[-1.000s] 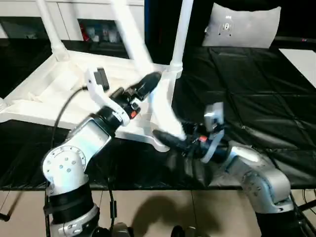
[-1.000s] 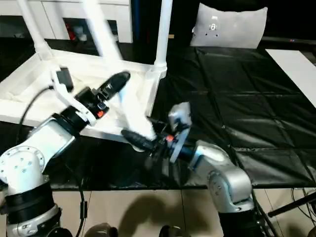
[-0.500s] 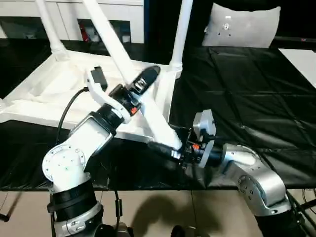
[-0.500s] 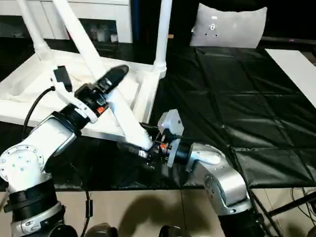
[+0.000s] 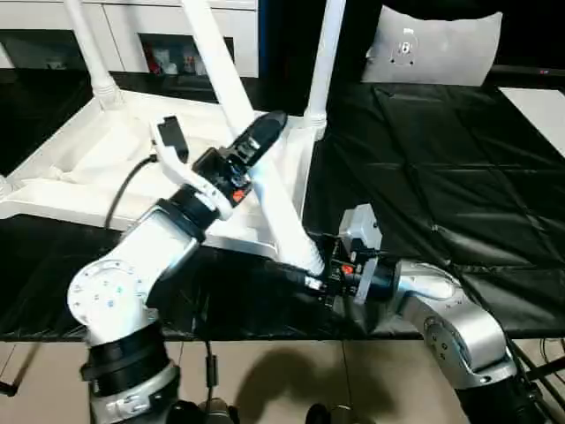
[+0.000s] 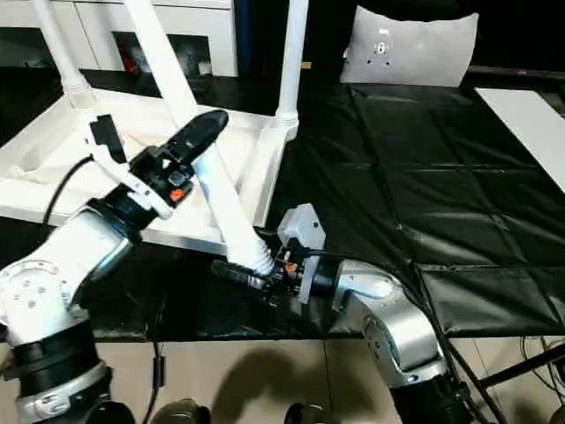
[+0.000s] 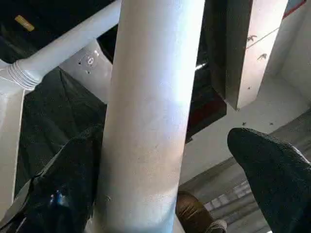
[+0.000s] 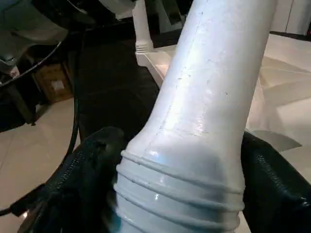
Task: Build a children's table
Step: Pick table leg
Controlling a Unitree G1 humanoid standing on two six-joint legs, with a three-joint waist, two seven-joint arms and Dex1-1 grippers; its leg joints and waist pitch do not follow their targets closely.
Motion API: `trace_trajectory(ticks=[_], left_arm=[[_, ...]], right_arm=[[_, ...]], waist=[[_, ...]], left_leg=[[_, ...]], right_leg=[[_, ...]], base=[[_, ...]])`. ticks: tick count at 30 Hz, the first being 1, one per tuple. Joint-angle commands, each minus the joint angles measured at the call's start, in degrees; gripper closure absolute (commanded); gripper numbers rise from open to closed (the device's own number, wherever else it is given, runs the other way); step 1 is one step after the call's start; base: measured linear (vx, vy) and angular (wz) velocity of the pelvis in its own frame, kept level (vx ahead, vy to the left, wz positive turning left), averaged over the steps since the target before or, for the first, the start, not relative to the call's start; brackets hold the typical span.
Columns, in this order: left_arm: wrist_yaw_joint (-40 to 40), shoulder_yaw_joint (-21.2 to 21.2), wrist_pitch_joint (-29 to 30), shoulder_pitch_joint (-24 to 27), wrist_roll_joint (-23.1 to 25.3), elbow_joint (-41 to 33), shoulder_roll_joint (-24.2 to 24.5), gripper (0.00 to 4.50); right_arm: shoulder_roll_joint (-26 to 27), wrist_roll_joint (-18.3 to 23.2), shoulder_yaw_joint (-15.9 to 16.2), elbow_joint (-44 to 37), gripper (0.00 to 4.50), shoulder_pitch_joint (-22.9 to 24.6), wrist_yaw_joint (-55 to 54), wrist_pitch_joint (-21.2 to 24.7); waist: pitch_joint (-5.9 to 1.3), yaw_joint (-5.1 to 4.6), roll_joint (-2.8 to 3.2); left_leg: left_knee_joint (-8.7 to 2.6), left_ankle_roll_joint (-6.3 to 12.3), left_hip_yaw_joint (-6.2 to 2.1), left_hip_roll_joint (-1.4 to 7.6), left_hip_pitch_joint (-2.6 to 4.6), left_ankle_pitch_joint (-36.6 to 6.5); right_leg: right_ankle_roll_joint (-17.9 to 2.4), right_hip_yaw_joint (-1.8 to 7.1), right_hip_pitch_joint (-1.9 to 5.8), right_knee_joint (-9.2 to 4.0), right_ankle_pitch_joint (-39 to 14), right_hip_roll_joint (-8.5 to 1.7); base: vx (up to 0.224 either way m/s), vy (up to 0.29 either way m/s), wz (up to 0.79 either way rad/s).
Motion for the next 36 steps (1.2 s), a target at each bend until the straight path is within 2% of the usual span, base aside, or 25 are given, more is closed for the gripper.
trace_trajectory(ticks=[1, 3, 4, 5, 8, 10, 11, 15, 23, 27, 31, 33, 36], left_arm=[[-0.16, -1.58, 0.21, 0.44, 0.16, -1.38, 0.66, 0.37], [-1.02, -2.21, 0.17, 0.65, 1.36, -1.67, 1.43, 0.37], [-3.80, -5.40, -1.59, 1.29, 6.72, -2.56, 4.48, 0.37], [-3.80, -5.40, -1.59, 1.29, 6.72, -2.56, 4.48, 0.37], [-10.54, -14.29, -6.31, 3.11, 17.43, -4.08, 12.33, 0.37], [-12.72, -18.03, -10.13, 3.61, 22.51, -4.29, 15.54, 0.45], [-13.49, -18.92, -11.01, 3.69, 23.49, -4.42, 16.38, 0.50], [-15.81, -21.02, -14.26, 4.13, 26.73, -4.66, 18.02, 0.68], [-19.00, -24.78, -19.18, 5.70, 32.61, -3.40, 20.80, 0.72], [-20.63, -26.76, -22.55, 6.09, 37.45, -2.55, 23.15, 0.72], [-21.53, -27.87, -24.90, 6.43, 40.42, -1.75, 24.41, 0.94], [-23.05, -30.24, -27.28, 6.55, 44.45, -0.93, 26.68, 1.06], [-23.41, -30.91, -28.26, 6.79, 45.73, -0.42, 27.23, 1.22]], right_arm=[[-0.43, -0.53, 0.29, 0.62, 1.35, -0.30, -0.06, -0.15], [-0.46, -0.49, 0.33, 0.65, 1.35, -0.37, -0.07, -0.23], [-0.69, -0.89, 0.64, 0.78, 1.35, -0.51, 0.02, -0.82], [-0.69, -0.89, 0.64, 0.78, 1.35, -0.51, 0.02, -0.82], [-1.09, -2.17, 1.43, 1.25, 1.35, -0.58, 0.22, -2.18], [-1.50, -3.70, 2.29, 1.95, 1.35, -0.64, 0.47, -3.39], [-1.54, -3.98, 2.44, 2.08, 1.35, -0.67, 0.47, -3.61], [-1.49, -4.22, 2.69, 2.37, 1.35, -0.85, 0.27, -4.06], [-1.54, -5.09, 2.80, 3.36, 1.35, -1.40, 0.45, -5.39], [-1.57, -5.57, 2.93, 4.27, 1.35, -1.78, 0.42, -6.33], [-1.54, -5.75, 2.96, 4.57, 1.35, -1.90, 0.41, -6.75], [-1.54, -5.97, 2.96, 4.97, 1.37, -2.04, 0.42, -7.17], [-1.53, -6.02, 2.95, 5.14, 1.54, -2.14, 0.39, -7.32]], waist=[[-5.00, 0.13, 0.29], [-5.03, 0.10, 0.35], [-4.99, 0.12, 0.24], [-5.05, 0.10, 0.37], [-5.08, 0.13, 0.54], [-5.09, -0.01, 0.65], [-5.21, -0.03, 0.90], [-5.23, -0.04, 0.76], [-5.41, -0.10, 0.72], [-5.54, -0.08, 0.77], [-5.66, -0.04, 0.87], [-5.68, -0.04, 0.78], [-5.68, -0.07, 0.88]], left_leg=[[-3.94, 3.40, -1.48, 3.39, 0.17, -4.14], [-3.97, 3.42, -1.51, 3.47, 0.19, -4.09], [-4.11, 3.61, -1.61, 3.52, 0.31, -4.25], [-4.07, 3.56, -1.64, 3.58, 0.31, -4.19], [-4.14, 3.45, -1.73, 3.69, 0.54, -3.91], [-4.18, 3.05, -1.67, 3.76, 0.59, -3.99], [-4.07, 2.59, -1.56, 3.75, 0.62, -3.89], [-4.12, 2.08, -1.45, 3.72, 0.42, -4.96], [-4.15, 1.85, -1.35, 3.56, 0.44, -6.58], [-4.20, 1.69, -1.46, 3.59, 0.53, -7.27], [-4.23, 1.64, -1.52, 3.67, 0.47, -7.03], [-4.23, 1.79, -1.52, 3.58, 0.42, -7.13], [-4.20, 1.44, -1.41, 3.62, 0.44, -7.11]], right_leg=[[-3.12, 3.68, 3.62, -4.44, -20.02, -5.40], [-3.25, 3.69, 3.61, -4.39, -19.81, -5.38], [-2.82, 3.67, 3.52, -4.61, -20.38, -5.36], [-2.66, 3.75, 3.54, -4.32, -20.24, -5.38], [-2.60, 3.88, 3.38, -4.22, -19.66, -5.44], [-2.99, 3.99, 3.41, -4.03, -18.99, -5.49], [-3.89, 4.08, 3.48, -3.83, -17.67, -5.54], [-5.35, 4.11, 3.76, -3.74, -17.28, -5.72], [-4.08, 4.08, 3.63, -4.16, -21.12, -5.65], [-3.10, 4.00, 3.49, -4.24, -22.17, -5.60], [-3.83, 4.01, 3.47, -4.04, -20.71, -5.56], [-3.68, 4.08, 3.52, -4.08, -20.95, -5.63], [-3.98, 4.12, 3.51, -4.01, -20.88, -5.66]], base=[[0.000, 0.000, 0.00], [0.000, 0.000, 0.00], [0.000, 0.000, 0.00], [0.000, 0.000, 0.00], [0.000, 0.000, 0.00], [0.000, 0.000, 0.00], [0.000, 0.000, 0.00], [0.000, 0.000, 0.00], [0.000, 0.000, 0.00], [0.000, 0.000, 0.00], [0.000, 0.000, 0.00], [0.000, 0.000, 0.00], [0.000, 0.000, 0.00]])
